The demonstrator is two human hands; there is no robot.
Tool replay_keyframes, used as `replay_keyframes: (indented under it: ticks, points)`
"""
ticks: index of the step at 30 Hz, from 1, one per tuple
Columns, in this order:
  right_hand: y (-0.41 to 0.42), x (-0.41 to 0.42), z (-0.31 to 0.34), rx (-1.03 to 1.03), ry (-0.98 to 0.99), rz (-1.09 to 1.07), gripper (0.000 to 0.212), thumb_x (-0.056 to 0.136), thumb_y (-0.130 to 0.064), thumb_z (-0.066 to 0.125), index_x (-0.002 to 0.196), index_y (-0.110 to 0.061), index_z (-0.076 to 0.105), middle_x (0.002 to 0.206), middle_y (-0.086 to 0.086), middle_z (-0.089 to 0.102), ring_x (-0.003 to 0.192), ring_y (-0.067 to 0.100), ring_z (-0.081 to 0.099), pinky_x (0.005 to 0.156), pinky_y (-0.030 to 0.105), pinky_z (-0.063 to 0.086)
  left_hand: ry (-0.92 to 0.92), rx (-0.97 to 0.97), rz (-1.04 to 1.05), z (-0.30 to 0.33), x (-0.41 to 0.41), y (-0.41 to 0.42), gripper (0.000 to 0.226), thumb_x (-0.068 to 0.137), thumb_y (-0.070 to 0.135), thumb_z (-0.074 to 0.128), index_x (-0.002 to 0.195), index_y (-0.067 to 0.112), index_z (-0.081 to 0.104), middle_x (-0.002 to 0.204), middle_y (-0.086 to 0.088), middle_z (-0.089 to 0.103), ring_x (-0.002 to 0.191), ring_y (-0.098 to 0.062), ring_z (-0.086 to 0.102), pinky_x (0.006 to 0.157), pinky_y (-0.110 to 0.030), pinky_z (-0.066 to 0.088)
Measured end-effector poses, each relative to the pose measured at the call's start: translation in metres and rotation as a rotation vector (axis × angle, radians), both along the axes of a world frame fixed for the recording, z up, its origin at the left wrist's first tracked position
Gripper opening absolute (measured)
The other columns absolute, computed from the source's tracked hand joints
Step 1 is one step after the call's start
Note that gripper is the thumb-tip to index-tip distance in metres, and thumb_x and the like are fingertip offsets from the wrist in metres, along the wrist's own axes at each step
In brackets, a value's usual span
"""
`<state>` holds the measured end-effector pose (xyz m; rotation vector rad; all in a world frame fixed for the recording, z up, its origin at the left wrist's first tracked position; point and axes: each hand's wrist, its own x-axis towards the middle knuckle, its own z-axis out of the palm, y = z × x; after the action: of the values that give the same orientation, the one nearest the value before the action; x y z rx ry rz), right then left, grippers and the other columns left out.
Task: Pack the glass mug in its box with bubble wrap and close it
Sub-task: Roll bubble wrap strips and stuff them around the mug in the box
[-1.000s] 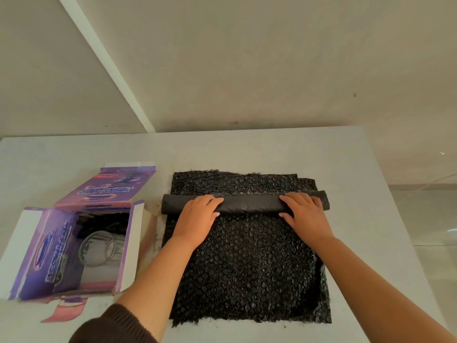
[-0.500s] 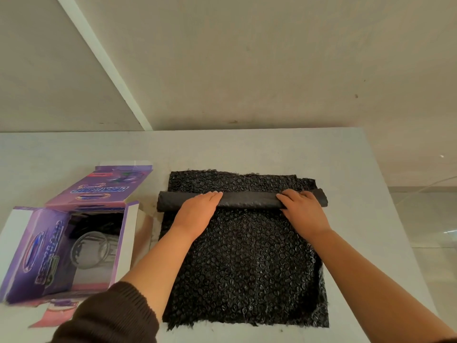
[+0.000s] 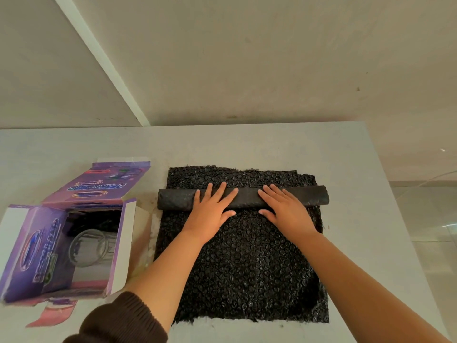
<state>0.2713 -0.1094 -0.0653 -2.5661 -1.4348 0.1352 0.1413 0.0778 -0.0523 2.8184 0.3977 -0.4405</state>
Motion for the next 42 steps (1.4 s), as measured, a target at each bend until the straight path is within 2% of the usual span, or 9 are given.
replay_keyframes:
  ticks: [10, 14, 17, 20, 24, 29, 32, 35, 42]
  points:
    - [0.014, -0.001, 0.004, 0.056, -0.116, -0.056, 0.037, 0.082, -0.019, 0.071, 0.117, -0.010, 0.063, 0.117, 0.013, 0.066, 0.109, 0.029, 0.063, 0.088, 0.047, 0.050, 0.037, -0.058, 0.177, 0.018, 0.018, -0.011, 0.050, 0.100, 0.045, 0.022, 0.148, 0.039, 0.011, 0.158, 0.002, 0.012, 0.145, -0.031, 0.000, 0.111, -0.064, 0.006]
    - [0.027, -0.001, 0.050, 0.346, -0.124, -0.147, 0.023, 0.087, -0.019, 0.058, 0.107, -0.008, 0.066, 0.095, 0.007, 0.072, 0.080, 0.025, 0.070, 0.066, 0.035, 0.055, -0.369, -0.150, 0.284, 0.059, 0.024, -0.020, 0.049, 0.100, 0.041, 0.028, 0.147, 0.026, 0.027, 0.150, -0.001, 0.035, 0.141, -0.018, 0.024, 0.113, -0.043, 0.022]
    - [0.038, -0.004, 0.098, 0.444, 0.018, -0.239, 0.024, 0.094, -0.022, 0.052, 0.113, -0.012, 0.063, 0.079, 0.007, 0.071, 0.062, 0.026, 0.065, 0.050, 0.032, 0.048, -0.551, -0.376, 0.351, 0.103, 0.037, -0.024, 0.050, 0.097, 0.040, 0.042, 0.145, 0.029, 0.030, 0.124, -0.004, 0.061, 0.103, -0.012, 0.060, 0.084, -0.020, 0.045]
    - [0.042, -0.005, 0.139, 0.499, 0.214, -0.285, 0.029, 0.096, -0.027, 0.049, 0.121, -0.018, 0.061, 0.083, 0.009, 0.072, 0.067, 0.026, 0.063, 0.057, 0.033, 0.047, -0.658, -0.497, 0.406, 0.137, 0.045, -0.024, 0.049, 0.095, 0.039, 0.050, 0.141, 0.030, 0.038, 0.103, 0.003, 0.068, 0.062, 0.003, 0.052, 0.062, -0.009, 0.041]
    - [0.041, -0.013, 0.176, 0.560, 0.378, -0.284, 0.032, 0.097, -0.030, 0.046, 0.126, -0.026, 0.058, 0.090, 0.009, 0.072, 0.075, 0.023, 0.064, 0.070, 0.040, 0.052, -0.763, -0.513, 0.471, 0.162, 0.046, -0.028, 0.044, 0.095, 0.041, 0.049, 0.136, 0.028, 0.047, 0.079, 0.002, 0.062, 0.070, -0.007, 0.050, 0.067, -0.023, 0.044]
    - [0.036, -0.033, 0.191, 0.565, 0.470, -0.294, 0.036, 0.099, -0.030, 0.040, 0.134, -0.029, 0.049, 0.089, 0.005, 0.071, 0.074, 0.017, 0.063, 0.067, 0.033, 0.051, -0.783, -0.638, 0.581, 0.183, 0.037, -0.048, 0.040, 0.098, 0.039, 0.042, 0.137, 0.030, 0.045, 0.119, 0.006, 0.062, 0.088, 0.008, 0.047, 0.069, 0.001, 0.037]
    - [0.034, -0.050, 0.193, 0.588, 0.686, -0.278, 0.037, 0.101, -0.028, 0.033, 0.136, -0.030, 0.045, 0.096, -0.001, 0.067, 0.084, 0.011, 0.061, 0.074, 0.027, 0.050, -0.771, -1.203, 0.695, 0.190, 0.032, -0.061, 0.043, 0.098, 0.037, 0.044, 0.141, 0.033, 0.039, 0.137, 0.006, 0.050, 0.113, -0.004, 0.050, 0.087, -0.016, 0.041]
    - [0.029, -0.067, 0.196, 0.693, 1.038, -0.286, 0.038, 0.100, -0.017, 0.032, 0.131, -0.026, 0.052, 0.114, 0.000, 0.064, 0.108, 0.015, 0.058, 0.093, 0.030, 0.046, -0.721, -1.882, 0.860, 0.193, 0.020, -0.065, 0.040, 0.100, 0.034, 0.037, 0.139, 0.029, 0.043, 0.139, -0.002, 0.049, 0.116, -0.015, 0.052, 0.085, -0.029, 0.046]
    - [0.016, -0.087, 0.199, 0.673, 1.438, -0.064, 0.039, 0.091, -0.007, 0.041, 0.116, -0.028, 0.063, 0.121, 0.003, 0.064, 0.117, 0.019, 0.056, 0.106, 0.043, 0.038, -0.763, -1.706, 0.741, 0.189, -0.022, -0.060, 0.037, 0.096, 0.027, 0.047, 0.133, 0.032, 0.048, 0.106, 0.001, 0.062, 0.096, -0.012, 0.060, 0.083, -0.028, 0.049]
